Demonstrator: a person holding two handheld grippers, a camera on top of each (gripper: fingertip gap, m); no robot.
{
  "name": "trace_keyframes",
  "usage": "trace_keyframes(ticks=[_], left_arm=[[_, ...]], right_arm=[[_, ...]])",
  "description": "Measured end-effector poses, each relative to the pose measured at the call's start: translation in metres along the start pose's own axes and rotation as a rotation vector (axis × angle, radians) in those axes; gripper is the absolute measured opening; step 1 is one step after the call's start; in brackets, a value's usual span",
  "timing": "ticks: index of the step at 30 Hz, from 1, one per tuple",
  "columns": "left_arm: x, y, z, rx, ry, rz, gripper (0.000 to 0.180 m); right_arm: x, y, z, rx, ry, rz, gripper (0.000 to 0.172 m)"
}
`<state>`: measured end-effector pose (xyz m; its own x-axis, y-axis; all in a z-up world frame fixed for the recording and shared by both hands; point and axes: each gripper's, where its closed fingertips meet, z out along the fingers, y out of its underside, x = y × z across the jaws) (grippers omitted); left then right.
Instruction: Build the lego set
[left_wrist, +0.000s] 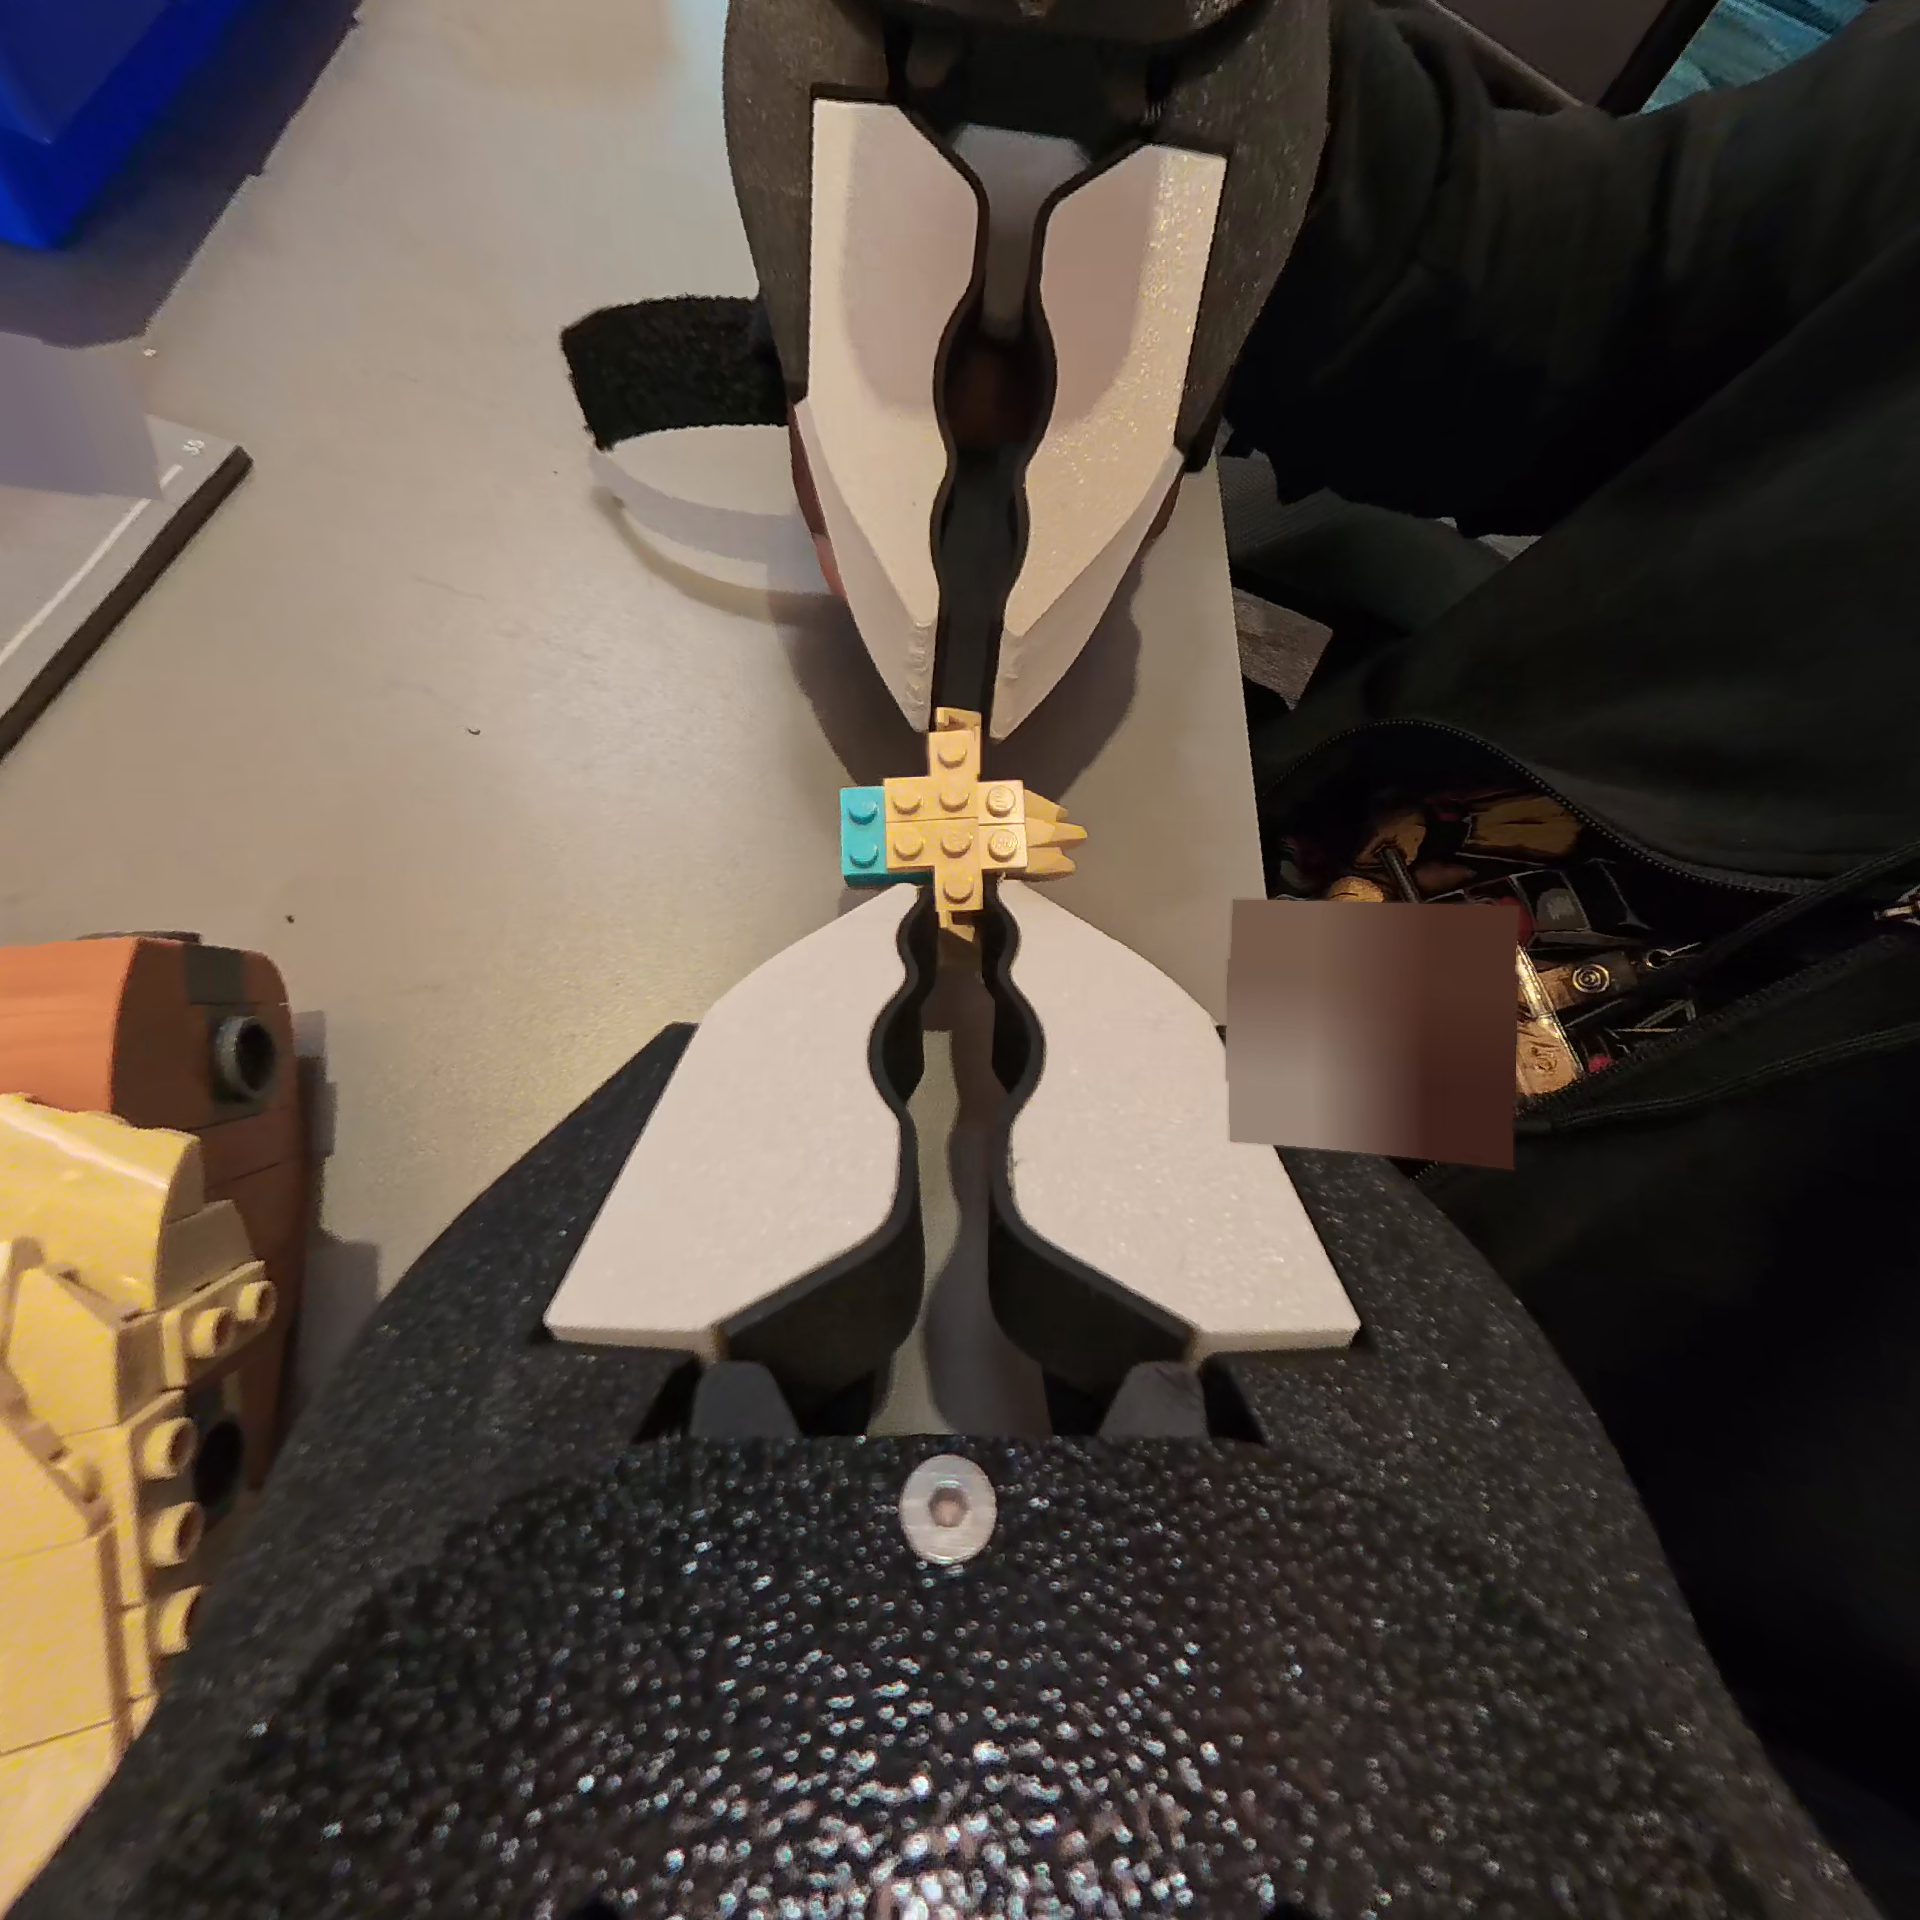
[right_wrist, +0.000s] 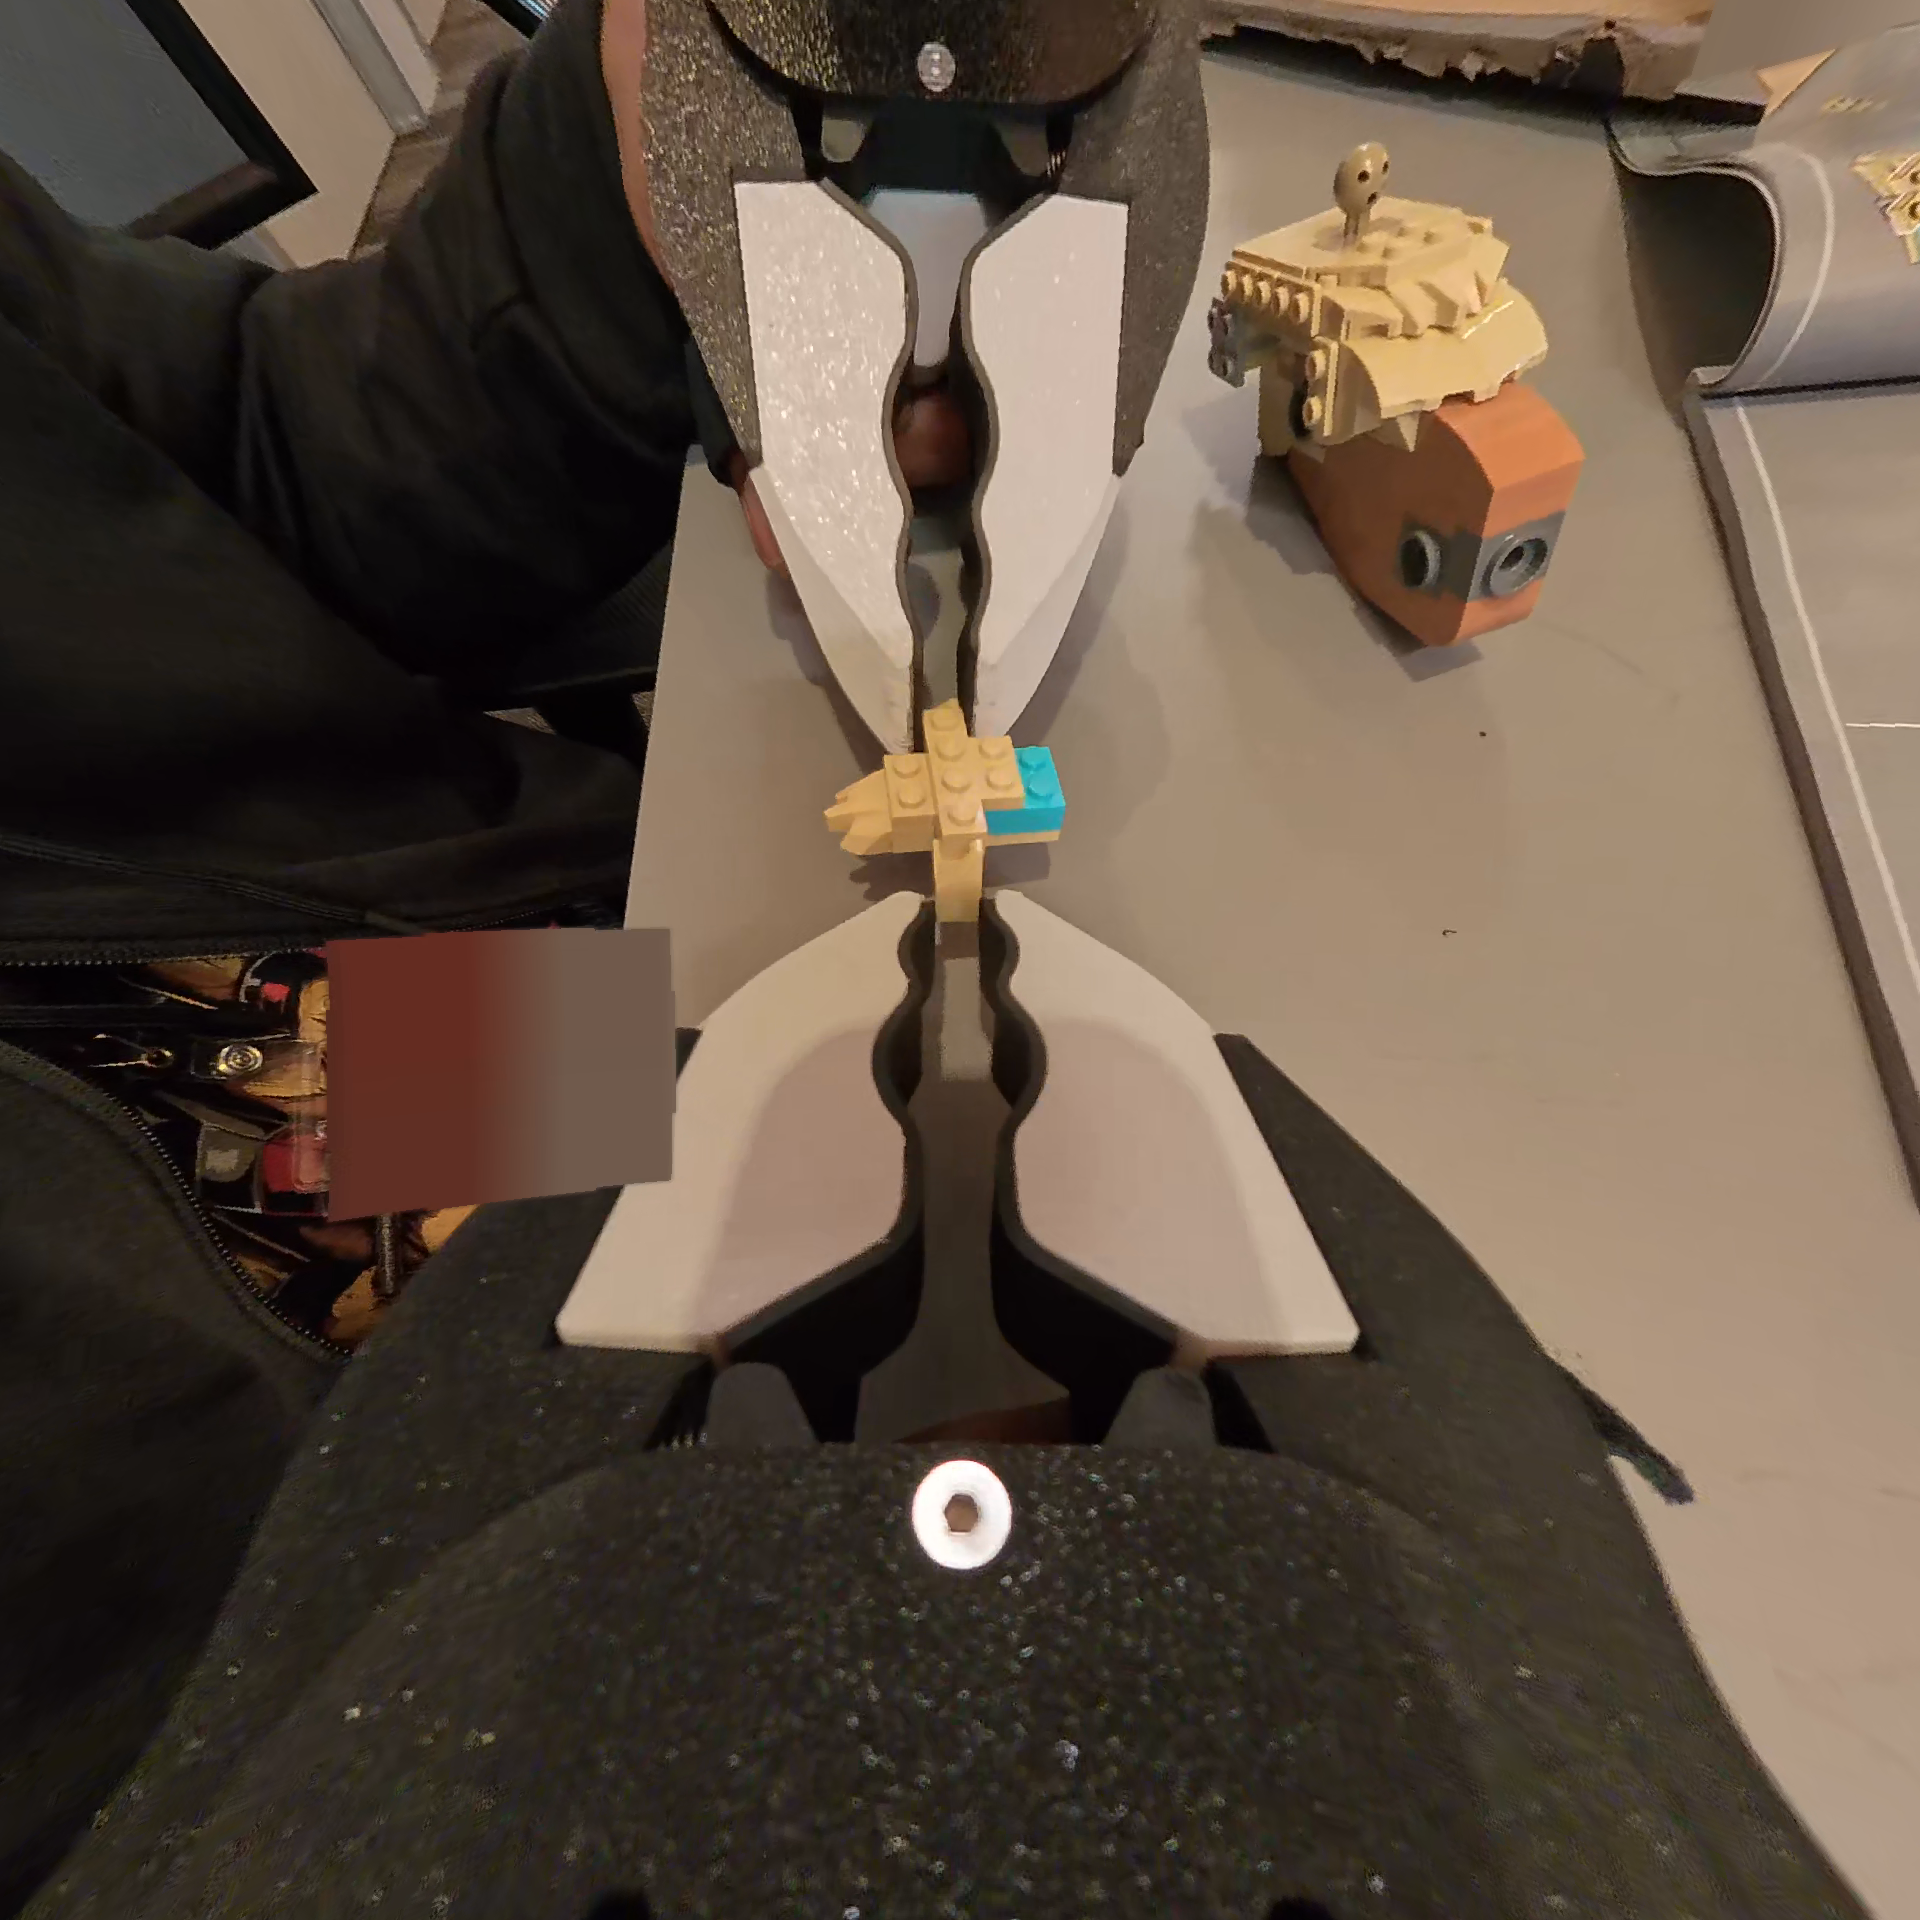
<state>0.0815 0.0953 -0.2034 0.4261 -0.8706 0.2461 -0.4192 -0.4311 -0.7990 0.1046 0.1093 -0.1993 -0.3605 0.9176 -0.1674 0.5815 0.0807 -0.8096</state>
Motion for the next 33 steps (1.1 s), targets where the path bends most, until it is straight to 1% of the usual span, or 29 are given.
trace_keyframes(ticks=[11,24,29,33], left_arm=[[0.002,0.000,0.000,-0.004,0.008,0.007,0.008],[0.002,0.003,0.003,-0.031,0.003,0.011,0.007],[-0.002,0.002,0.003,-0.024,-0.016,-0.010,0.007],[-0.007,0.003,0.003,-0.025,-0.055,-0.036,0.007]], right_arm=[[-0.001,0.000,0.000,-0.006,-0.031,0.019,0.008],[0.000,0.003,0.004,-0.041,-0.026,0.001,0.008],[0.004,0.003,0.003,-0.035,0.016,0.013,0.008],[0.010,0.004,0.005,-0.043,0.093,0.036,0.008]])
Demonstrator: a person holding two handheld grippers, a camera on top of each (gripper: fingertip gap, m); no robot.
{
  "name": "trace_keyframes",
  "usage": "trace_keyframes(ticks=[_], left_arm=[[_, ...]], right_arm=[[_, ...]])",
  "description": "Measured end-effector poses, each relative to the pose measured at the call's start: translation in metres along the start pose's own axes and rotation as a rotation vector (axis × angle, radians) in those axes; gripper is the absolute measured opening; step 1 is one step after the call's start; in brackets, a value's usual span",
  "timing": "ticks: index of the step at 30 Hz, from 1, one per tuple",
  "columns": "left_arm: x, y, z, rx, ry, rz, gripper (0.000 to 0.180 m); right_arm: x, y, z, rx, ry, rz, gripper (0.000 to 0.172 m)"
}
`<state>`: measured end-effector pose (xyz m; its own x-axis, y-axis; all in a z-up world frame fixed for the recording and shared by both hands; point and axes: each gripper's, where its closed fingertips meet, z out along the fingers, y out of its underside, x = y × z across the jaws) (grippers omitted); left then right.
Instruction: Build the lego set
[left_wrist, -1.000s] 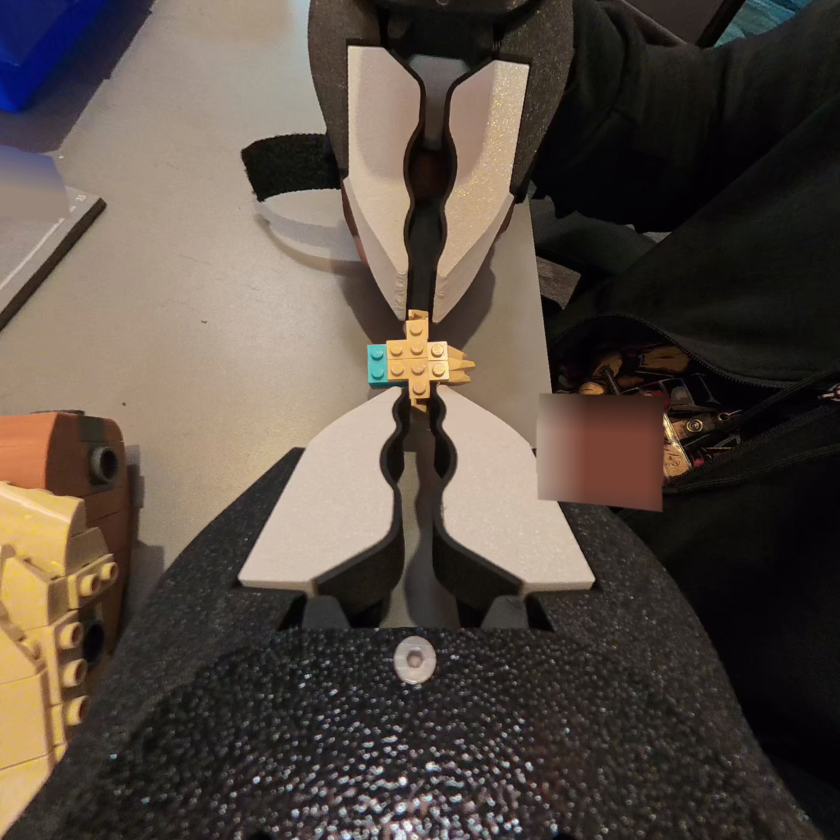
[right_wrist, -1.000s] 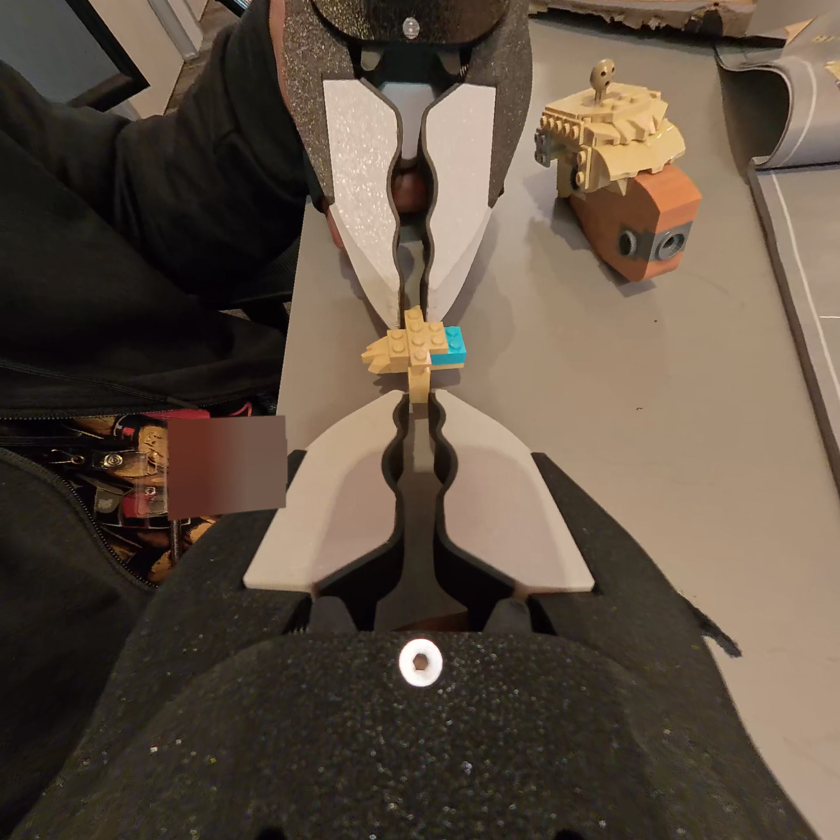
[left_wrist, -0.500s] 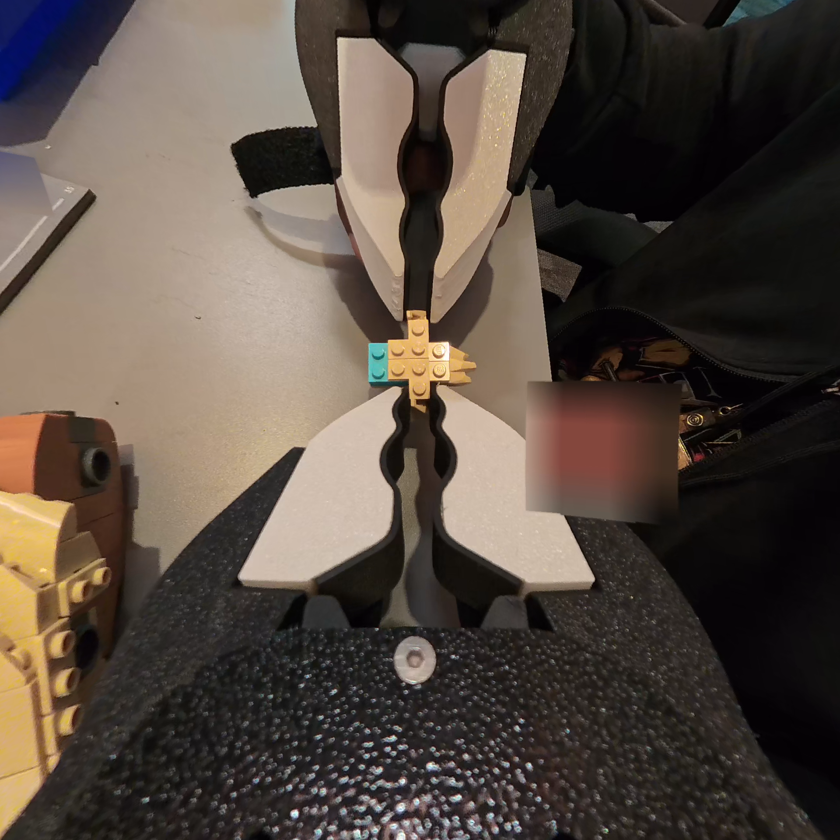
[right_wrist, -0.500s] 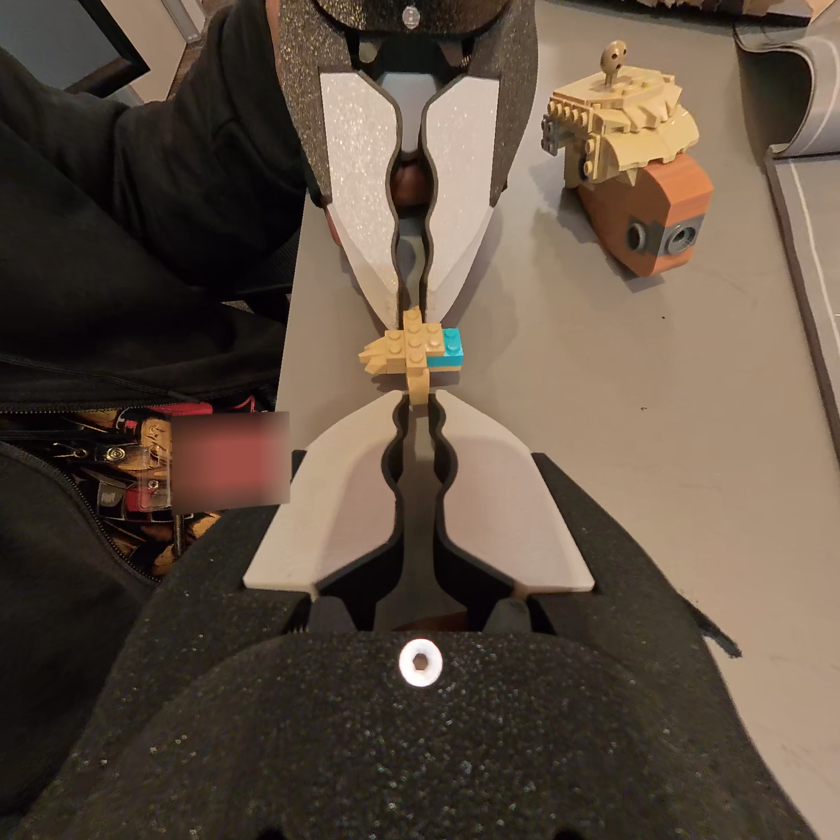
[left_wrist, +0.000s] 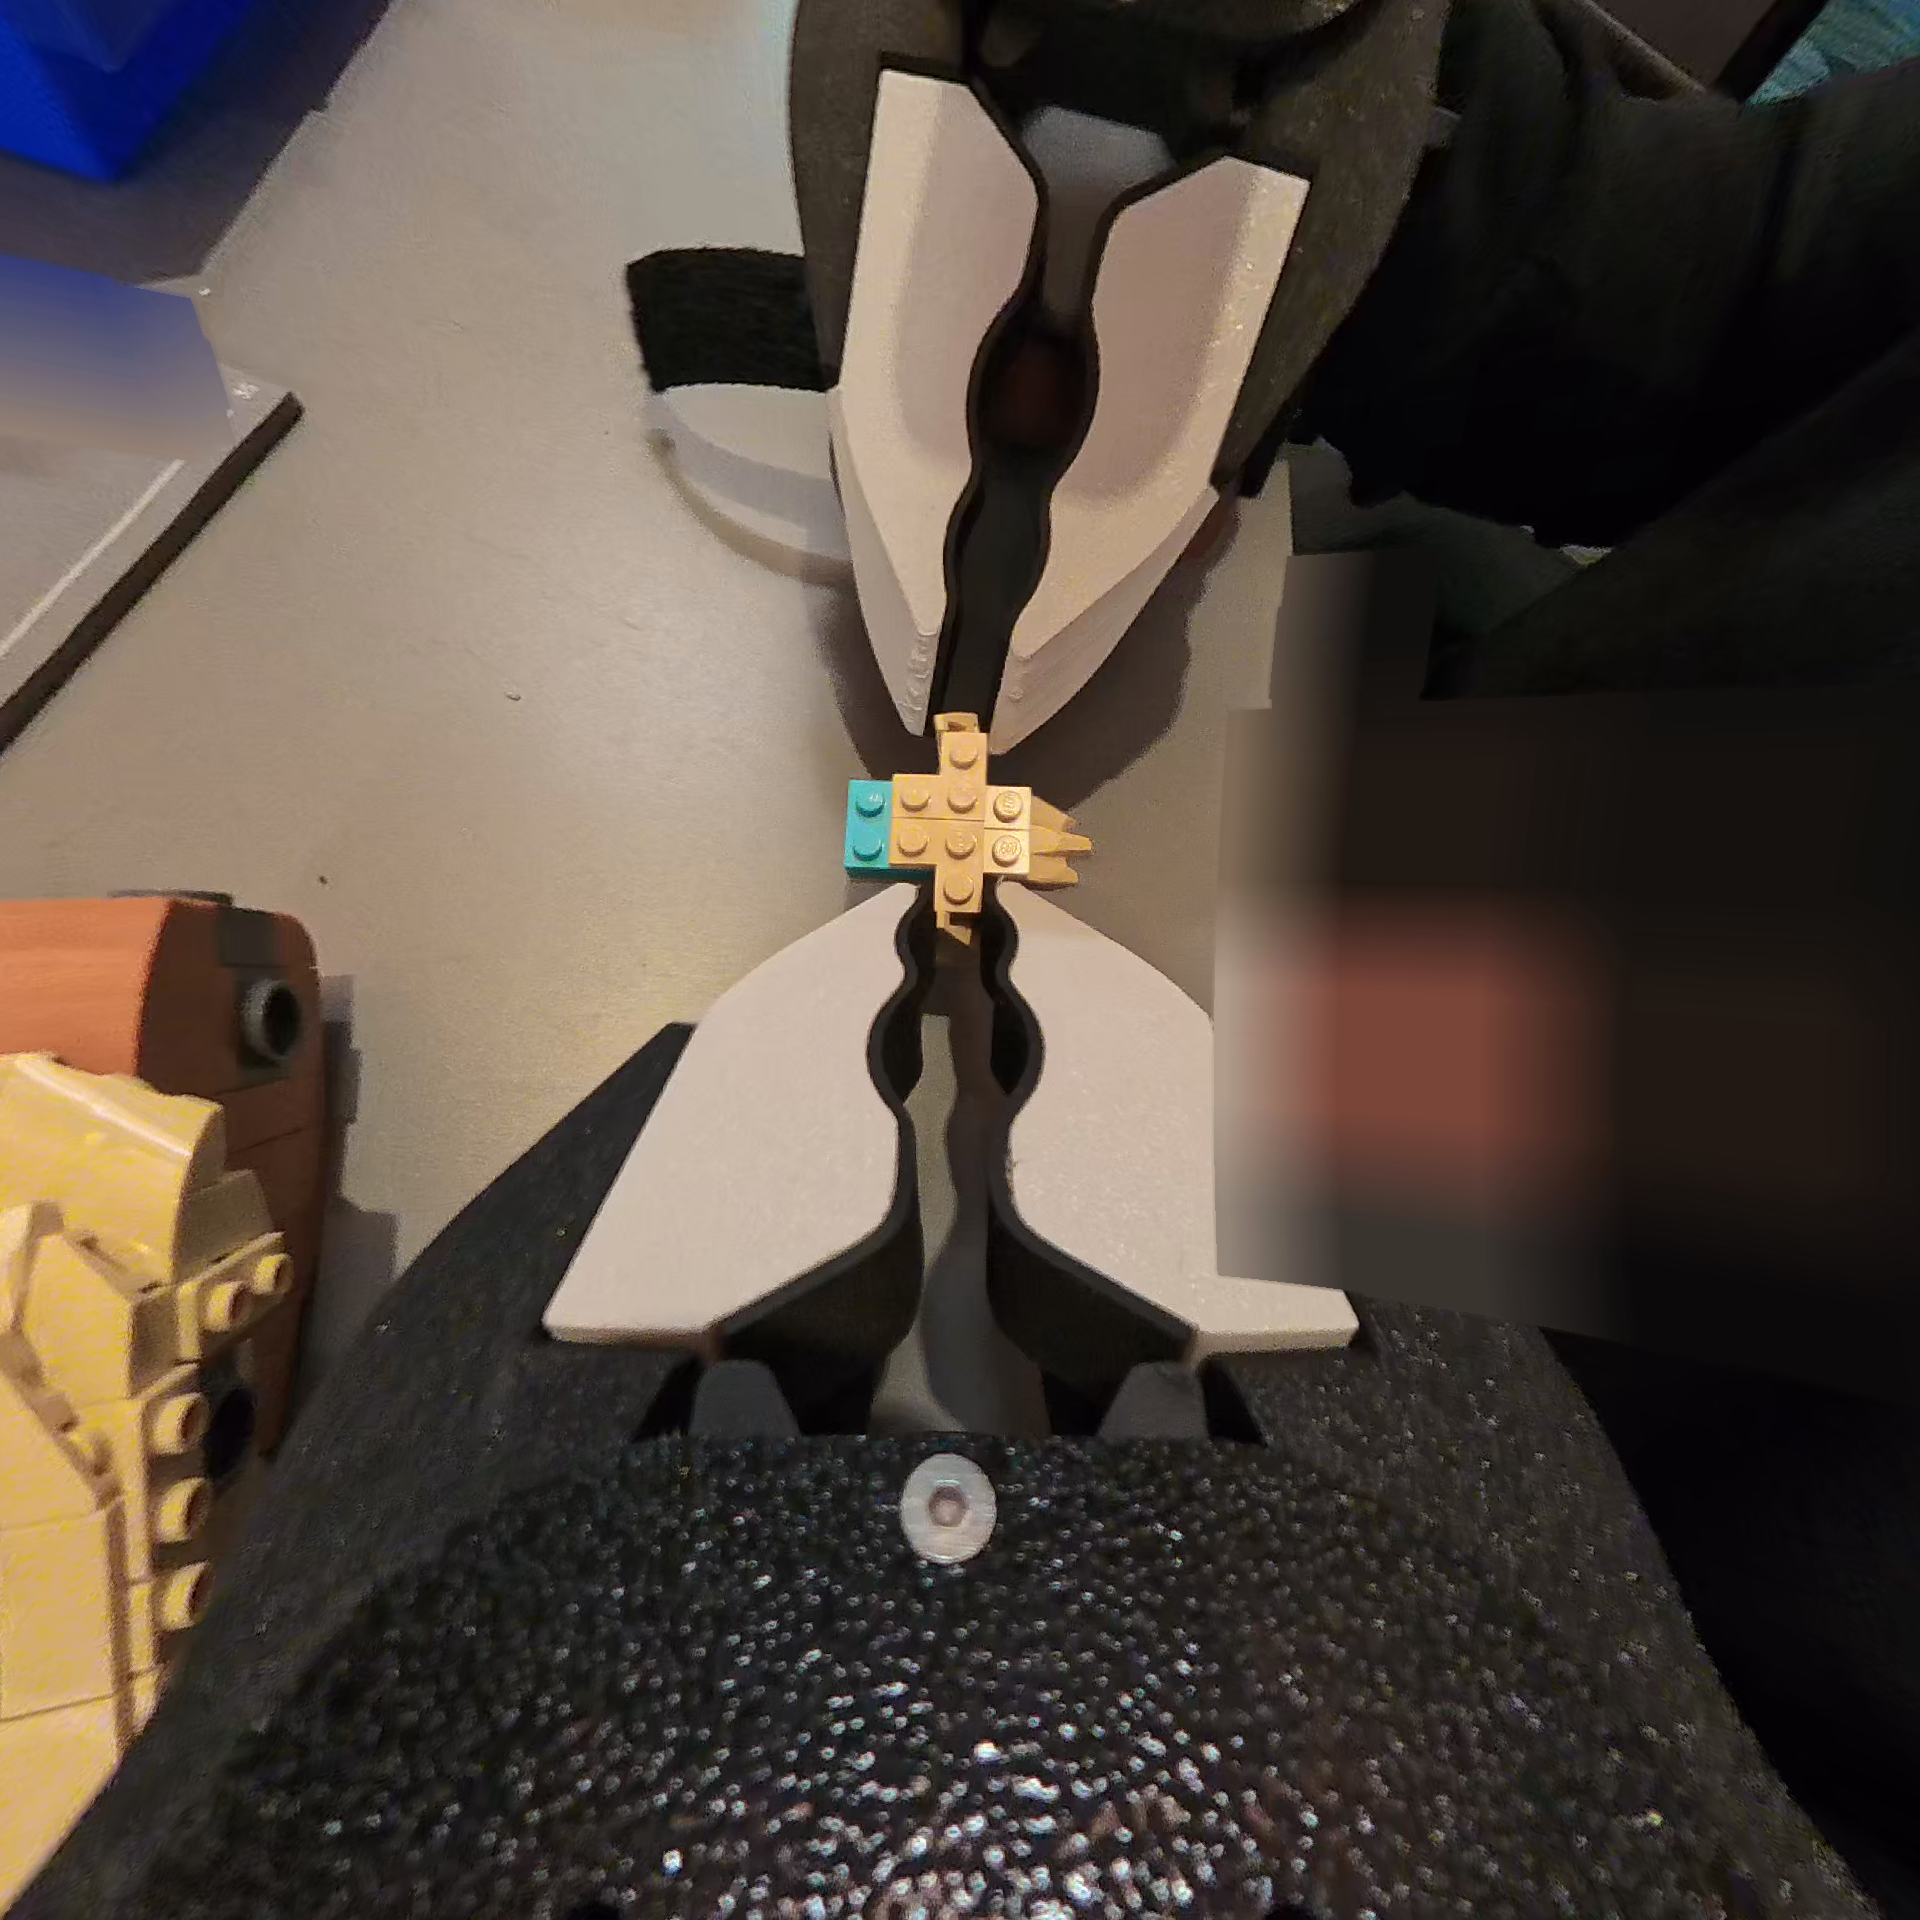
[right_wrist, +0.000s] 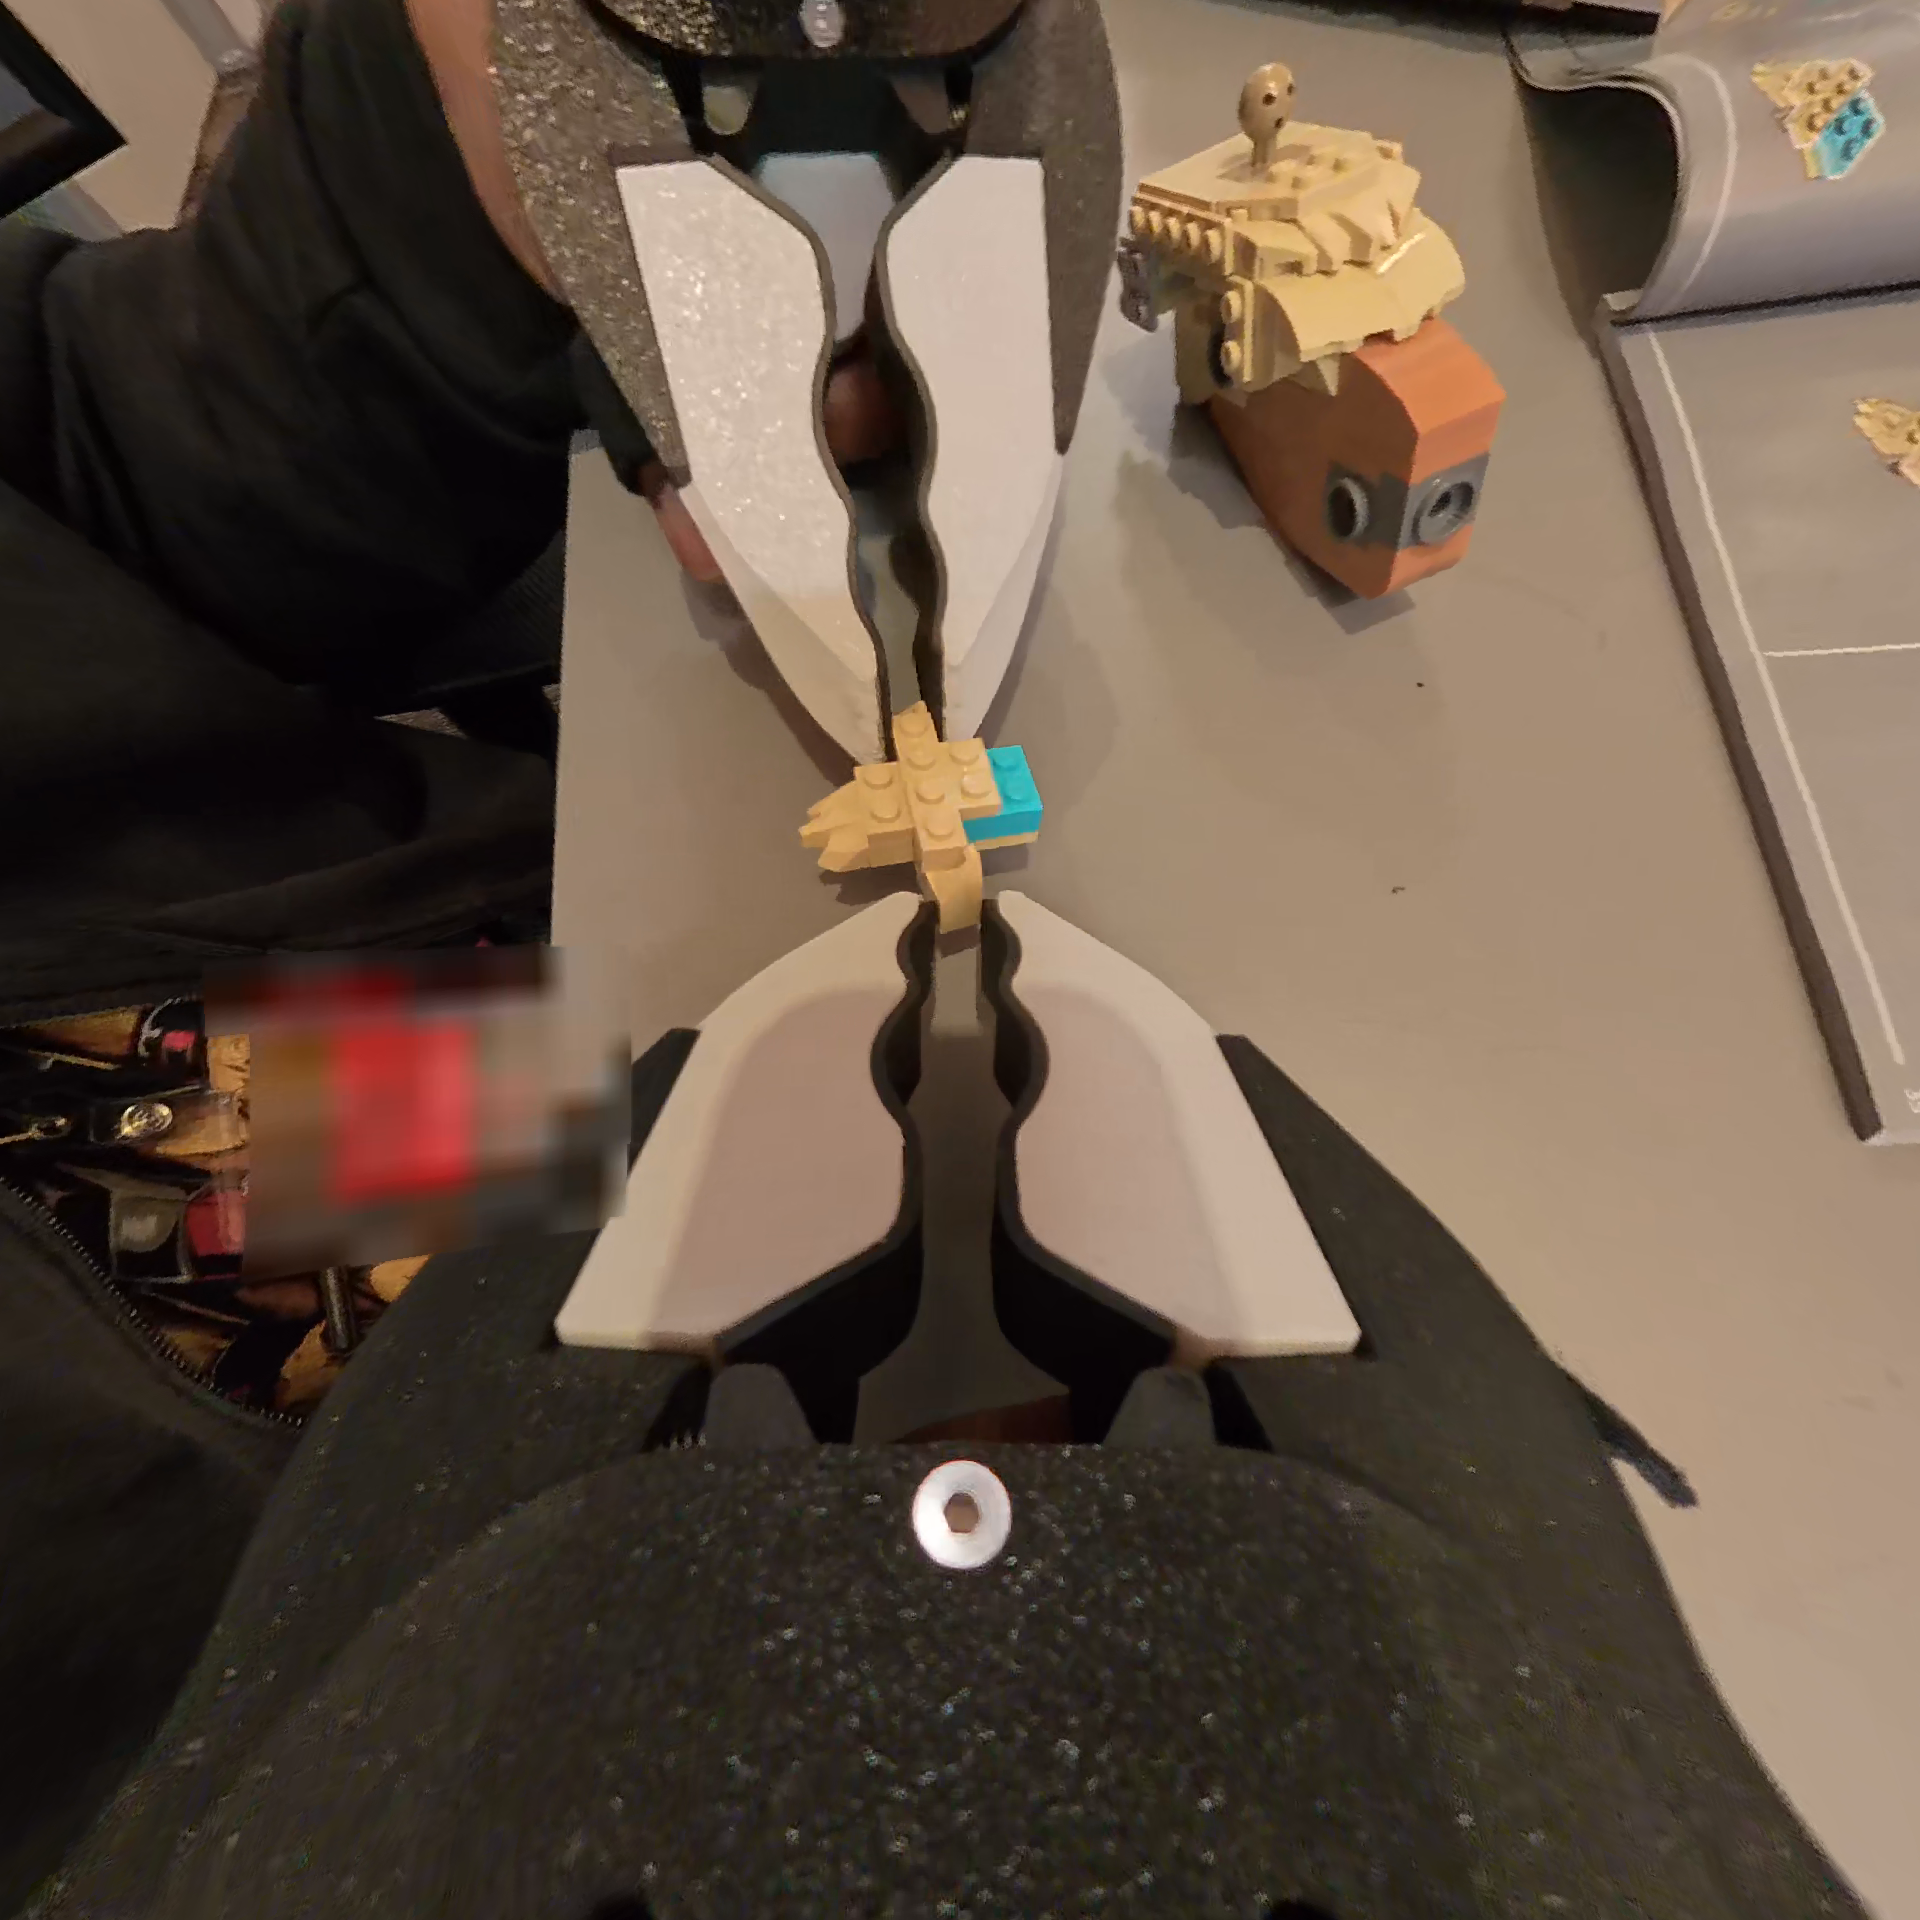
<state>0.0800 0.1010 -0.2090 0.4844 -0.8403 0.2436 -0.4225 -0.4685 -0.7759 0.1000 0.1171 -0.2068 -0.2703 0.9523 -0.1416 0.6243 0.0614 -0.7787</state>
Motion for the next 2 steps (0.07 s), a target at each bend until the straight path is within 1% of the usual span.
trace_keyframes(ticks=[2], left_arm=[[-0.0030,-0.0004,-0.0001,0.003,-0.021,-0.015,0.007]], right_arm=[[0.0032,-0.0001,0.0003,0.004,0.045,0.016,0.009]])
